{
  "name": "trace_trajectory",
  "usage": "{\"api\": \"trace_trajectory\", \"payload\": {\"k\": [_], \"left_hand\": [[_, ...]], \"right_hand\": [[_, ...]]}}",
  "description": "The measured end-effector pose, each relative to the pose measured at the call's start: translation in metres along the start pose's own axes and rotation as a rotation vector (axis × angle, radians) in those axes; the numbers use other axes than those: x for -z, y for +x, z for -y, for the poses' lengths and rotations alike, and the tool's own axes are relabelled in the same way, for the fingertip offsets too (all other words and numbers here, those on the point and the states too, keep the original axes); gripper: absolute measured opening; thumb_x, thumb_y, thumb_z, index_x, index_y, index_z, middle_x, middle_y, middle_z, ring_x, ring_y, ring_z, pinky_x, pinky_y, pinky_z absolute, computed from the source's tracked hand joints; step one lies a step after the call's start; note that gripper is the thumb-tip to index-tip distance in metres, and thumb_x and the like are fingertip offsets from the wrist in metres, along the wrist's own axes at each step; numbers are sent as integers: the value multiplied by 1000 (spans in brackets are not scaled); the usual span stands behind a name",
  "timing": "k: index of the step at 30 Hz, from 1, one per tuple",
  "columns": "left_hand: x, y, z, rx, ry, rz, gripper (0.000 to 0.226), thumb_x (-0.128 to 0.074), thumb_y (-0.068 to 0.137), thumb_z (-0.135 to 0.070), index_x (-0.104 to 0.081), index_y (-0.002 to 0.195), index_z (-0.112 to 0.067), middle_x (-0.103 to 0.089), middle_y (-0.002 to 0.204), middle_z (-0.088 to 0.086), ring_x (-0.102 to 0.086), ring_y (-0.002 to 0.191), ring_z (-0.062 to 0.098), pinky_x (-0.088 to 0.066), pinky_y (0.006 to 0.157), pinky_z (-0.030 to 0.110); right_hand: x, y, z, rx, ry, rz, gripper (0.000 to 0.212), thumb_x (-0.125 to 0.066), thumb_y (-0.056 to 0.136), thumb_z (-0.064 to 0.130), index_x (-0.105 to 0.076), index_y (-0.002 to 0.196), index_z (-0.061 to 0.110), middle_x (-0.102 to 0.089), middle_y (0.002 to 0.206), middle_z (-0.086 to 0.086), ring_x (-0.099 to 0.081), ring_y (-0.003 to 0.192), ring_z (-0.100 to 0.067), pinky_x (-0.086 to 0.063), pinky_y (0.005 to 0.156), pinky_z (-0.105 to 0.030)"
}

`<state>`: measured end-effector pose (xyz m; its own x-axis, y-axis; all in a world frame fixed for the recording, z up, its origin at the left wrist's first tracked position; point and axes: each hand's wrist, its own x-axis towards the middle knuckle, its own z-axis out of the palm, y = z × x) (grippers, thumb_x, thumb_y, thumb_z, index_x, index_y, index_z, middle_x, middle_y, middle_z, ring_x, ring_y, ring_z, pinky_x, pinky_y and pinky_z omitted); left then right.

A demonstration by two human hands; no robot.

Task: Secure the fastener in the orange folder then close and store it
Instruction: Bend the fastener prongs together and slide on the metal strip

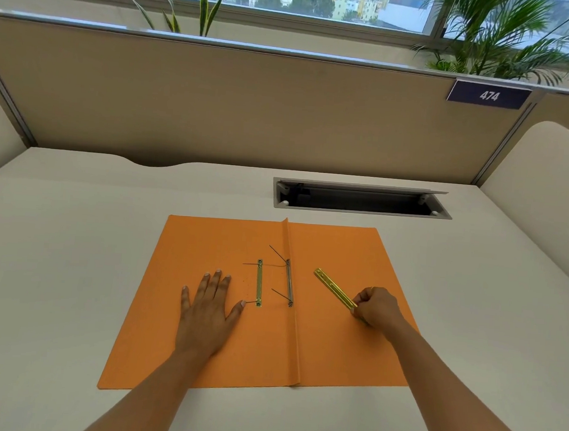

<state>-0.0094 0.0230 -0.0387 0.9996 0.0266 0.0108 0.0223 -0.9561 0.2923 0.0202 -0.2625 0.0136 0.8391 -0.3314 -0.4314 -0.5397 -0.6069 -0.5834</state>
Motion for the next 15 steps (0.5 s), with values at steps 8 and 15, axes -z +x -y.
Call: {"api": "trace_trajectory", "payload": {"k": [8, 15], "left_hand": [[7, -1, -3, 15, -29, 48, 91, 2, 71, -69, -16, 148, -24, -9, 159, -2, -3, 147, 16, 3, 117, 48], [26, 6, -20, 157, -246, 153, 55, -38, 96, -42, -29, 144, -18, -14, 158, 4, -9, 146, 21, -9, 119, 45]], "right_hand": [[-14, -16, -6, 129, -113, -157, 10, -61, 79, 3, -63, 85, 11, -58, 82, -5, -53, 77, -23, -39, 65, -28], [-27, -45, 8, 216, 136, -131, 11, -69, 76, 7, -62, 75, 15, -56, 66, 4, -54, 68, -15, -43, 64, -27]]}}
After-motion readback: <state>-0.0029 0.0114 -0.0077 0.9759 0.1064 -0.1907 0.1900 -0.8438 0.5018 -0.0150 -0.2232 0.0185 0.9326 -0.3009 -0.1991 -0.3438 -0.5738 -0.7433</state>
